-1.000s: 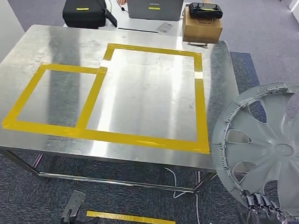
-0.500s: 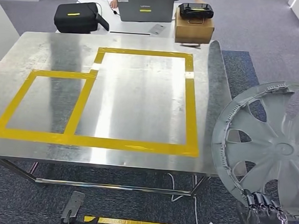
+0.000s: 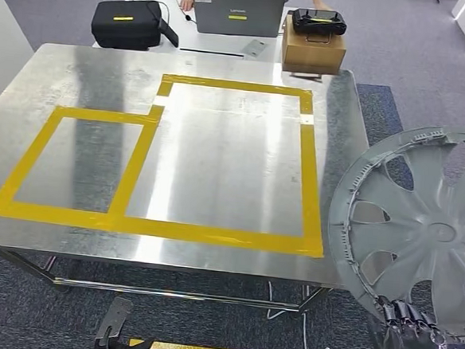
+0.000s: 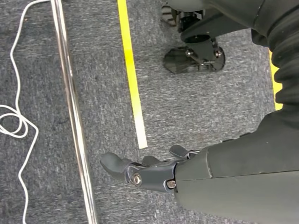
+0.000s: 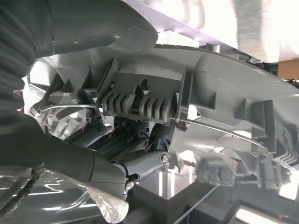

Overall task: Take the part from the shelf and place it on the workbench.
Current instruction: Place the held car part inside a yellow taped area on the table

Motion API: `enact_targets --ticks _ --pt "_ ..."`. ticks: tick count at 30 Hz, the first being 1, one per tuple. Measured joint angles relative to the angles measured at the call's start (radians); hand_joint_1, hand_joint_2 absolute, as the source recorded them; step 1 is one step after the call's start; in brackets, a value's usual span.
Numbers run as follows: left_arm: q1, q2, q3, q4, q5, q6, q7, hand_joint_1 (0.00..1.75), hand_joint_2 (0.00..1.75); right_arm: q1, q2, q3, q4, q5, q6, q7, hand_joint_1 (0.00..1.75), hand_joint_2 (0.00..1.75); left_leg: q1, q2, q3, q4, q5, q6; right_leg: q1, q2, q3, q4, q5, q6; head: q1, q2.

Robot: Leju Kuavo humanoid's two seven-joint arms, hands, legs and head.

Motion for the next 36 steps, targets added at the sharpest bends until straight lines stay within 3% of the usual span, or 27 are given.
enact_targets --ticks 2,4,7,11,15,20,36 --pt "-0.001 0.000 0.000 0.000 0.000 0.000 0.000 0.00 1.75 -0.002 0.000 -0.001 0.000 0.000 0.000 0.001 1.75 1.75 -0.002 -0.001 0.003 0.010 -0.012 -0.012 -0.001 0.000 0.053 -0.112 0.044 -0.003 0.002 0.000" --pt "-0.001 0.002 0.000 0.000 0.000 -0.001 0.002 0.00 1.75 -0.003 0.000 -0.001 0.000 0.001 0.000 0.000 1.75 1.75 -0.008 -0.001 0.001 0.018 -0.018 -0.014 -0.001 0.003 0.073 -0.145 0.043 -0.014 0.002 0.000" --pt "0.000 0.006 0.000 0.000 -0.002 0.001 0.008 0.00 1.75 -0.002 0.000 0.000 -0.001 0.000 0.000 0.001 1.75 1.75 -0.010 -0.001 0.003 0.015 -0.016 0.003 -0.001 0.005 0.075 -0.149 0.044 -0.023 -0.002 0.000" --pt "0.001 0.012 0.000 0.000 -0.004 0.005 0.021 0.00 1.75 -0.003 0.000 0.000 0.000 0.000 0.000 0.004 1.75 1.75 -0.009 -0.001 0.008 0.006 -0.016 0.005 0.002 0.005 0.076 -0.149 0.040 -0.030 -0.001 0.000" --pt "0.002 0.016 0.000 0.000 -0.005 0.008 0.030 0.00 1.75 -0.007 0.000 -0.001 0.000 0.000 -0.001 0.004 1.75 1.75 -0.008 -0.001 0.008 0.003 -0.013 -0.002 0.005 0.004 0.076 -0.148 0.039 -0.035 -0.001 0.000" --pt "0.005 0.017 0.000 0.000 -0.005 0.005 0.036 0.00 1.75 -0.020 0.000 0.000 0.000 0.000 0.000 0.002 1.75 1.75 -0.006 -0.001 0.008 0.001 -0.013 -0.025 0.005 0.003 0.077 -0.148 0.038 -0.036 -0.001 0.000" --pt "0.012 0.019 0.000 0.000 -0.005 0.002 0.037 0.00 1.75 -0.021 0.000 0.002 0.000 0.000 0.000 0.002 1.75 1.75 -0.010 -0.001 0.008 0.005 -0.015 -0.026 0.001 0.003 0.081 -0.153 0.041 -0.034 -0.001 0.000"
